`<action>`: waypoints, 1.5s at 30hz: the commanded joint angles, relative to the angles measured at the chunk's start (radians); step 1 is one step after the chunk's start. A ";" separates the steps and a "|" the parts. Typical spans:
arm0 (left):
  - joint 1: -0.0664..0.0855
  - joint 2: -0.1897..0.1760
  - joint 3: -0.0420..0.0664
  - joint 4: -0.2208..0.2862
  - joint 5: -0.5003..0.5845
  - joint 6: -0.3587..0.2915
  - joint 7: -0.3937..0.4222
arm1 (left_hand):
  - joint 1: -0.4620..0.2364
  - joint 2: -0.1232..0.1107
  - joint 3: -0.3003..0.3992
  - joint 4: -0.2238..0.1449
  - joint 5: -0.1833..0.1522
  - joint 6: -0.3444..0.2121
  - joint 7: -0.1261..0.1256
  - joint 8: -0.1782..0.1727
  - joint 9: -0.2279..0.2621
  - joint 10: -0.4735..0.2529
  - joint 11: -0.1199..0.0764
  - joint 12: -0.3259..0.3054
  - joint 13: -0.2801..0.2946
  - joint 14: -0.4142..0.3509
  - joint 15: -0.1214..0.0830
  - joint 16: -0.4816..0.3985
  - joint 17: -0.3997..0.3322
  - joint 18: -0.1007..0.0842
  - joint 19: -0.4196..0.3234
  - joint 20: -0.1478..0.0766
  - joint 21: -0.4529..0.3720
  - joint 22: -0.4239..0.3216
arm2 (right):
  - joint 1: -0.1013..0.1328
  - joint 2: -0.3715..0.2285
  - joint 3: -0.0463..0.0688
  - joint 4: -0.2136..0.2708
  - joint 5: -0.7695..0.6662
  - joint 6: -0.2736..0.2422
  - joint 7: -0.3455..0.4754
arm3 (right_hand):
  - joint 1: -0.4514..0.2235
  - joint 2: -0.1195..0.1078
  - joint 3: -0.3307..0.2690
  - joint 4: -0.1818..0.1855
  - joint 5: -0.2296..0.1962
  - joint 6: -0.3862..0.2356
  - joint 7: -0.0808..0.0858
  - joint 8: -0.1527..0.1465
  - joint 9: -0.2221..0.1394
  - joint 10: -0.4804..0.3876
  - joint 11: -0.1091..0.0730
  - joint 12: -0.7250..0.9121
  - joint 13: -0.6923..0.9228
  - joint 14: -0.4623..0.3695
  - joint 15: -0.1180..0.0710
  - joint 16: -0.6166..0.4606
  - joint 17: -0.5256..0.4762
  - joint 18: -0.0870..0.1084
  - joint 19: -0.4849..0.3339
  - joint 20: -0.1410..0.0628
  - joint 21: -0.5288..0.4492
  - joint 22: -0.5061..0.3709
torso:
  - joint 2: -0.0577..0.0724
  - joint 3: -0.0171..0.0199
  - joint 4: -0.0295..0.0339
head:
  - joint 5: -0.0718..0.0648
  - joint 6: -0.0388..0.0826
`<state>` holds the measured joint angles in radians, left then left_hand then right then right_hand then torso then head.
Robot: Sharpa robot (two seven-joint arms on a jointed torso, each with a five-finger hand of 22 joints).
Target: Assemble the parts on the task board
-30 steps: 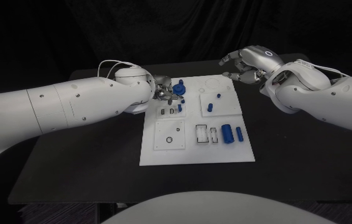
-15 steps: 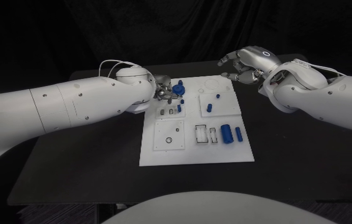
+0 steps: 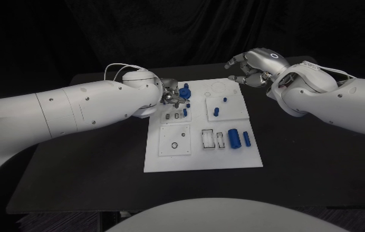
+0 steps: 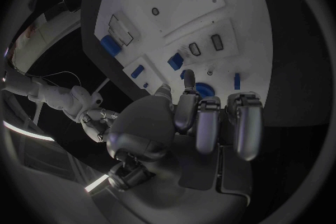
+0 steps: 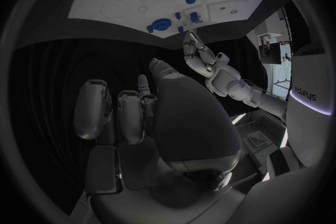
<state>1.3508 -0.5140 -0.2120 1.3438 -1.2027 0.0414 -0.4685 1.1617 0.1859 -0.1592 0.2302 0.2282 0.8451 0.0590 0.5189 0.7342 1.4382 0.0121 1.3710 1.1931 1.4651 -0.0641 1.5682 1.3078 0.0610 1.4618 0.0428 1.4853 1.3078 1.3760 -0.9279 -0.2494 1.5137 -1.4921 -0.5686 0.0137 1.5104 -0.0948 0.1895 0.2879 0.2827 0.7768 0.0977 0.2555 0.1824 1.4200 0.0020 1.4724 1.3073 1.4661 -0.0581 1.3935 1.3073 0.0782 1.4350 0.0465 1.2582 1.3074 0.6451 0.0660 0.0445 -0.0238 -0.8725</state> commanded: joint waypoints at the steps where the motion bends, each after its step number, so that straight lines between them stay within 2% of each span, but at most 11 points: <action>1: -0.006 0.006 0.001 -0.005 0.008 0.002 0.023 | 0.000 -0.007 0.008 -0.002 0.005 0.004 -0.003 -0.006 0.001 0.133 -0.030 0.200 0.378 0.106 -0.009 0.003 0.263 -0.014 0.001 -0.004 -0.004 0.068 | -0.002 0.002 0.001 -0.001 -0.001 0.003 -0.016 | -0.011 0.002 0.005 -0.001 0.004 0.003 0.006 -0.007 -0.001 -0.007 0.003 -0.004 0.104 0.049 -0.002 -0.004 0.074 -0.007 0.001 0.003 -0.004 0.142 | 0.000 -0.0010 -0.0019 | 0.004 0.000; 6: -0.014 0.011 0.001 -0.011 0.008 0.005 0.025 | 0.001 -0.007 0.012 -0.003 0.008 0.006 -0.003 -0.009 0.004 0.133 -0.030 0.200 0.378 0.106 -0.009 0.003 0.263 -0.014 0.002 -0.004 -0.003 0.070 | -0.002 0.005 0.001 -0.001 -0.001 0.005 -0.017 | -0.011 0.002 0.005 -0.001 0.004 0.003 0.006 -0.007 -0.001 -0.007 0.003 -0.004 0.104 0.049 -0.002 -0.004 0.074 -0.007 0.001 0.003 -0.004 0.142 | 0.000 -0.0017 -0.0019 | 0.003 0.000; 13: -0.029 0.020 0.001 -0.019 0.008 0.007 0.030 | 0.004 -0.008 0.020 -0.008 0.016 0.013 -0.005 -0.015 0.009 0.133 -0.032 0.200 0.378 0.106 -0.010 0.003 0.263 -0.014 0.001 -0.005 -0.005 0.069 | -0.003 0.006 0.001 0.001 -0.001 0.006 -0.017 | -0.011 0.002 0.006 -0.001 0.005 0.004 0.006 -0.007 -0.002 -0.009 0.004 -0.006 0.100 0.049 -0.002 -0.005 0.074 -0.007 0.001 0.003 -0.005 0.141 | -0.002 0.0008 0.0011 | -0.004 0.000; 21: -0.042 0.028 0.001 -0.030 0.008 0.006 0.037 | 0.007 -0.009 0.029 -0.012 0.022 0.015 -0.006 -0.022 0.013 0.133 -0.032 0.200 0.378 0.106 -0.011 0.003 0.263 -0.014 0.001 -0.006 -0.005 0.068 | -0.003 0.006 0.001 0.002 -0.001 0.007 -0.017 | -0.011 0.002 0.006 -0.002 0.006 0.004 0.006 -0.007 -0.002 -0.011 0.004 -0.008 0.098 0.049 -0.002 -0.006 0.073 -0.007 0.001 0.003 -0.005 0.141 | -0.001 0.0004 -0.0005 | -0.003 0.000; 45: -0.059 0.041 0.001 -0.058 0.008 0.015 0.057 | 0.016 -0.018 0.066 -0.031 0.042 0.021 -0.006 -0.056 0.027 0.133 -0.033 0.200 0.378 0.106 -0.011 0.003 0.263 -0.012 -0.004 -0.007 -0.012 0.062 | -0.005 0.018 0.001 -0.003 -0.001 0.018 -0.022 | -0.010 0.002 0.008 -0.002 0.008 0.005 0.007 -0.007 -0.003 -0.018 0.005 -0.013 0.091 0.049 -0.001 -0.007 0.072 -0.006 0.001 0.004 -0.008 0.141 | -0.006 0.0021 0.0013 | -0.009 0.000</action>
<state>1.2940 -0.4759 -0.2120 1.2860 -1.2014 0.0492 -0.4338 1.1736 0.1741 -0.0970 0.1988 0.2670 0.8596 0.0519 0.4663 0.7608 1.4336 0.0128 1.3709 1.1930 1.4651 -0.0713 1.5682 1.3076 0.0610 1.4583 0.0395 1.4777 1.3076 1.3732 -0.9102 -0.2493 1.5113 -1.4918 -0.5578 0.0100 1.5105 -0.0949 0.1905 0.2869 0.2866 0.7802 0.1012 0.2513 0.1813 1.4093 0.0054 1.4667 1.3076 1.4661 -0.0581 1.3897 1.3073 0.0782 1.4350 0.0465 1.2534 1.3073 0.6395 0.0679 0.0455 -0.0324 -0.8725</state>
